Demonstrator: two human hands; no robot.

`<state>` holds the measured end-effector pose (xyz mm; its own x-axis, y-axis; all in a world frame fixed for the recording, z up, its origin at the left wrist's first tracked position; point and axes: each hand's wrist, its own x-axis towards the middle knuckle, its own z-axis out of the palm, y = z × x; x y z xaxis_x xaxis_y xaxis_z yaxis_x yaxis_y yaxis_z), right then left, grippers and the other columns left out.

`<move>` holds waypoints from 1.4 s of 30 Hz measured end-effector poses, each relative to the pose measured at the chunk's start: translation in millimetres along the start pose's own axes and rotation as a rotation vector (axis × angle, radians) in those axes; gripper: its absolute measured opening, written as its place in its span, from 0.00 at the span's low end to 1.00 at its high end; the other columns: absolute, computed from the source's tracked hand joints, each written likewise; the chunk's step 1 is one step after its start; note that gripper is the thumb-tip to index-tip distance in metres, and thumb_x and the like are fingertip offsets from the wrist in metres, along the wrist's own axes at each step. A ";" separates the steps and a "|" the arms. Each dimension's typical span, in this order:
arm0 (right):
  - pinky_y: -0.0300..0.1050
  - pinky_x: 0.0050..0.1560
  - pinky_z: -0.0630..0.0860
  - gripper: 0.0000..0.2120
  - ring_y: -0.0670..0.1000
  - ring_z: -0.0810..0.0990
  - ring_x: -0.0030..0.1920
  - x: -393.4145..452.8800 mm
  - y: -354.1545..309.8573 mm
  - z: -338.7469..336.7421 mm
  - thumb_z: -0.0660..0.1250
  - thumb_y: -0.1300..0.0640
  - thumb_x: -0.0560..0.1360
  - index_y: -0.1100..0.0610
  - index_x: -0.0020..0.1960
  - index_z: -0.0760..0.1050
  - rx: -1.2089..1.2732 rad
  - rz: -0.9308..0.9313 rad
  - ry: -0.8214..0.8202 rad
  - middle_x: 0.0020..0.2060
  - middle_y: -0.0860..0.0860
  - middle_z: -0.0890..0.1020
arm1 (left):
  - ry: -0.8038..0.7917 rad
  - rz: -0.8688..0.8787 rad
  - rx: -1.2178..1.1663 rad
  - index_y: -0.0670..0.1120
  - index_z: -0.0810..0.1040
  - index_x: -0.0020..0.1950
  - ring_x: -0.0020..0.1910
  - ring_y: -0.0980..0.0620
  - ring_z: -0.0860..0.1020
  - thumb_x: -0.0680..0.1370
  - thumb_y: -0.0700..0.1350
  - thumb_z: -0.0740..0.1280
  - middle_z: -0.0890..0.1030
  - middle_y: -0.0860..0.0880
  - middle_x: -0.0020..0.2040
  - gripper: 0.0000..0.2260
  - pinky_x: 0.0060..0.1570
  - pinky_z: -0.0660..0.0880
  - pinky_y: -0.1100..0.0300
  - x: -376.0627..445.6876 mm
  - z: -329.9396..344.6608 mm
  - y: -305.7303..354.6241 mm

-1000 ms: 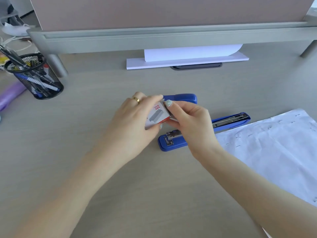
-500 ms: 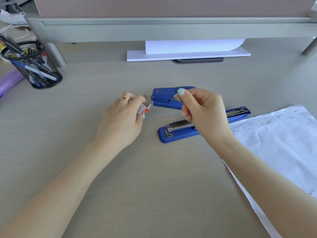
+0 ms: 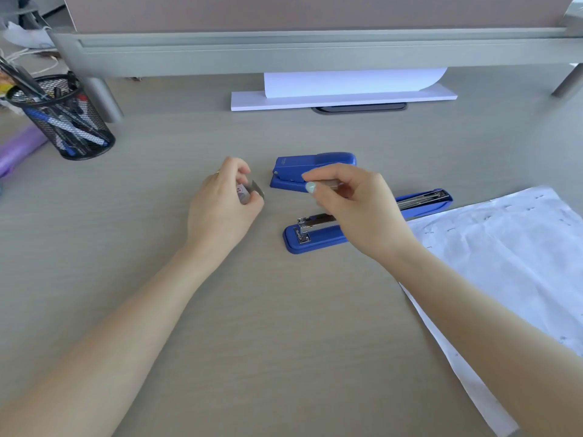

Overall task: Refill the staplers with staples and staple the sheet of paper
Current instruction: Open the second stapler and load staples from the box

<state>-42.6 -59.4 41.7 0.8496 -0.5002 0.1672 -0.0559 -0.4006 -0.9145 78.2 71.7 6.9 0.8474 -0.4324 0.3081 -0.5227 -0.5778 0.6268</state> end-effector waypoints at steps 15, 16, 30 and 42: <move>0.40 0.37 0.70 0.10 0.46 0.67 0.29 55.6 -20.6 52.9 0.62 0.53 0.74 0.54 0.36 0.71 0.142 0.275 -0.409 0.29 0.47 0.72 | 0.010 0.044 -0.655 0.58 0.61 0.57 0.54 0.60 0.72 0.74 0.39 0.67 0.71 0.57 0.52 0.21 0.46 0.69 0.73 -14.9 -13.1 -1.5; 0.39 0.37 0.70 0.09 0.46 0.68 0.29 55.6 -20.1 53.4 0.63 0.54 0.75 0.54 0.36 0.71 0.160 0.268 -0.420 0.29 0.47 0.72 | 0.021 0.046 -0.664 0.59 0.60 0.57 0.55 0.58 0.72 0.73 0.39 0.68 0.71 0.56 0.51 0.23 0.47 0.69 0.73 -14.8 -12.6 -2.1; 0.37 0.38 0.79 0.06 0.40 0.76 0.30 55.4 -18.1 51.3 0.64 0.60 0.74 0.54 0.39 0.73 0.111 0.150 -0.349 0.34 0.48 0.77 | -0.007 0.012 -0.693 0.62 0.63 0.55 0.42 0.55 0.71 0.72 0.42 0.70 0.69 0.51 0.54 0.22 0.38 0.69 0.67 -13.1 -10.9 -5.1; 0.45 0.46 0.79 0.10 0.44 0.74 0.33 49.4 -19.4 46.5 0.67 0.51 0.74 0.59 0.42 0.79 -0.063 0.107 -0.330 0.32 0.49 0.76 | -0.014 0.166 -0.382 0.50 0.73 0.48 0.48 0.66 0.69 0.71 0.41 0.71 0.69 0.57 0.48 0.10 0.47 0.65 0.76 -10.5 -10.9 -7.6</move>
<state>24.8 -40.7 50.6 0.9604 -0.2709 -0.0656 -0.1770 -0.4108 -0.8944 74.2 88.2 6.6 0.7517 -0.5093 0.4190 -0.5776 -0.2019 0.7909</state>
